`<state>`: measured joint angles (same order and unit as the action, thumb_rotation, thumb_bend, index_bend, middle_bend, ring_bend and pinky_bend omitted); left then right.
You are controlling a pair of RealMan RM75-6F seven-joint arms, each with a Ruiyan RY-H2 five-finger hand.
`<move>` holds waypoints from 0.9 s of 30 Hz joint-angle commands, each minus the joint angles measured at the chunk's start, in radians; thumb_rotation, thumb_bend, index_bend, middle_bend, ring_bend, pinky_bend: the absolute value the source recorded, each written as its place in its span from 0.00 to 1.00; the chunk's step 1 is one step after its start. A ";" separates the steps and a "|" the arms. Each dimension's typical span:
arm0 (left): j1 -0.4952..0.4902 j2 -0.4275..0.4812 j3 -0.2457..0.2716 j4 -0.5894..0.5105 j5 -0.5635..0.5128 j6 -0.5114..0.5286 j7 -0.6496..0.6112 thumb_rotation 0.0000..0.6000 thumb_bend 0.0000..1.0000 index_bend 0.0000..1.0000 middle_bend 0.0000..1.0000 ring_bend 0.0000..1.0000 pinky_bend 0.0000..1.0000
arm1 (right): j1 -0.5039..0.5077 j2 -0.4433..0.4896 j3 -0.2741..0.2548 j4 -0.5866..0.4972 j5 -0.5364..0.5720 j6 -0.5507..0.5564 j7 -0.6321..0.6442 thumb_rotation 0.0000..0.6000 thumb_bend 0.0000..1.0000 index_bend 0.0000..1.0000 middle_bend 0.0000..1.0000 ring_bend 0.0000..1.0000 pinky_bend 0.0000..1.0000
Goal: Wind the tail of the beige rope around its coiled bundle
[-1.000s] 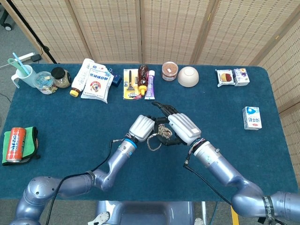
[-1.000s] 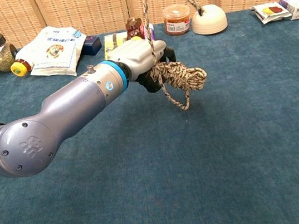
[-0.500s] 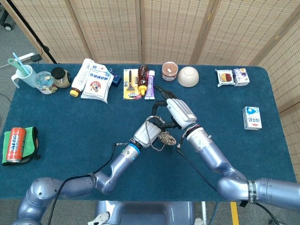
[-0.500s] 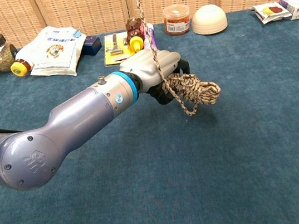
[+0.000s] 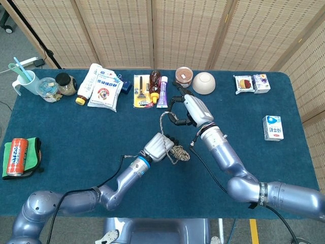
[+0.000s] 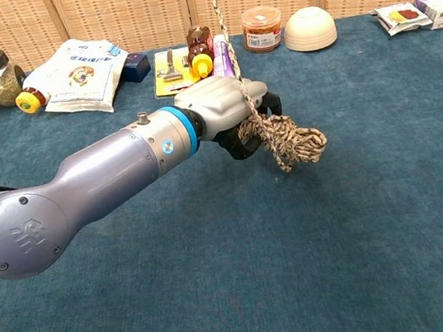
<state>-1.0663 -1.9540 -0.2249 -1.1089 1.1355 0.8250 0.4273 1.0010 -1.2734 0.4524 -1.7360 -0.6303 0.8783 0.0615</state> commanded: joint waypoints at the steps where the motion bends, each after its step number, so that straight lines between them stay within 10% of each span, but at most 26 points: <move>1: 0.005 0.012 0.008 -0.012 0.012 -0.002 -0.008 1.00 0.52 0.54 0.43 0.39 0.58 | 0.013 -0.018 0.014 0.031 0.025 0.015 -0.005 1.00 0.59 0.71 0.00 0.00 0.00; 27: 0.061 0.254 0.096 -0.232 0.307 0.045 -0.375 1.00 0.53 0.56 0.44 0.39 0.58 | 0.010 -0.116 0.011 0.299 0.153 -0.084 0.033 1.00 0.59 0.72 0.00 0.00 0.00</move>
<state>-1.0109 -1.7203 -0.1302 -1.3199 1.4288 0.8563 0.0717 1.0166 -1.3824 0.4688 -1.4503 -0.4726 0.8057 0.0881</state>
